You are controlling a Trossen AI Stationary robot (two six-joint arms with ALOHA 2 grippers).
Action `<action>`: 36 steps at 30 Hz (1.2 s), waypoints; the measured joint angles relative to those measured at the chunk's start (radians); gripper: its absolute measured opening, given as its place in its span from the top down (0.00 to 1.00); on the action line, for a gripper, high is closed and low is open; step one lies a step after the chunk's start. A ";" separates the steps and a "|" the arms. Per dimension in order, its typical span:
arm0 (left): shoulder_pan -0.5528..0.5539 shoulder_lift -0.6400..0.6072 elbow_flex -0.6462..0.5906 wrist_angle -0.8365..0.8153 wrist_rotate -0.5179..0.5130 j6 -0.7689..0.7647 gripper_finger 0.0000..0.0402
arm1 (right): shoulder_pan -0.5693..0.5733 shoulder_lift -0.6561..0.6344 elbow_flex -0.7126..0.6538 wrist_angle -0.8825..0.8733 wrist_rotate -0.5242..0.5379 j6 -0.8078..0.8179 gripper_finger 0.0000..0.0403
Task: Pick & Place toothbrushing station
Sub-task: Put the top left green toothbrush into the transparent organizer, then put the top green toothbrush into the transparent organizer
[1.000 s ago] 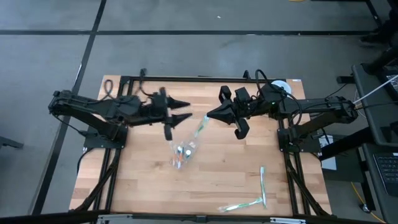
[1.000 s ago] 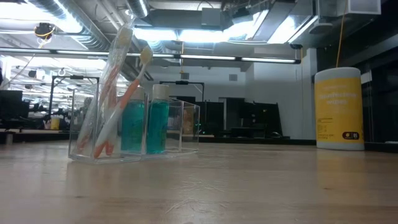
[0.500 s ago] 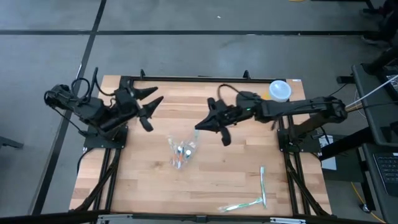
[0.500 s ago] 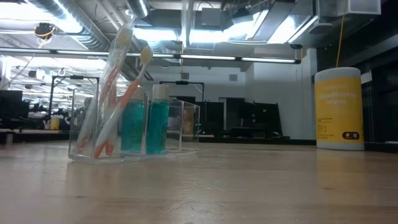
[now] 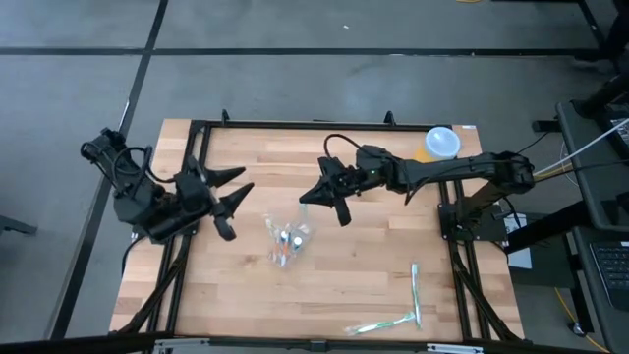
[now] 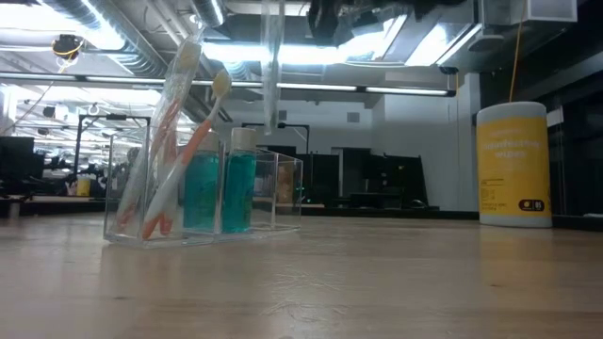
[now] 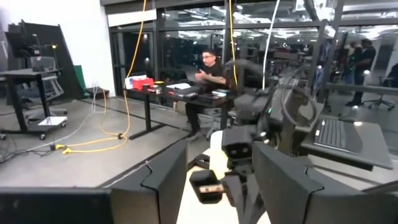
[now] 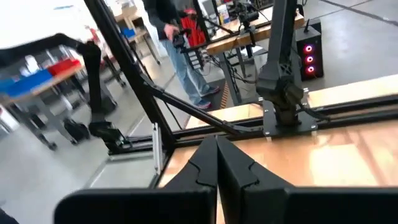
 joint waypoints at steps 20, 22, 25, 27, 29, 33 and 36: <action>-0.048 0.003 0.000 0.020 -0.020 -0.035 0.56 | -0.049 0.113 -0.237 0.342 0.031 0.176 1.00; -0.048 0.003 0.000 0.020 -0.009 -0.045 0.56 | -0.058 0.137 -0.237 0.387 0.040 0.238 0.99; -0.048 0.003 0.000 0.020 0.003 -0.056 0.56 | -0.083 0.158 -0.236 0.390 0.067 0.326 0.92; -0.048 0.009 0.000 0.022 0.006 -0.061 0.56 | -0.100 0.164 -0.237 0.383 0.059 0.365 0.84; -0.050 0.013 0.000 0.021 0.009 -0.061 0.56 | -0.111 0.163 -0.236 0.387 0.044 0.391 0.75; -0.067 0.018 0.000 0.022 0.008 -0.061 0.56 | -0.115 0.163 -0.236 0.384 0.029 0.397 0.54; -0.076 0.021 0.000 0.022 -0.001 -0.060 0.56 | -0.126 0.163 -0.236 0.385 0.048 0.396 0.40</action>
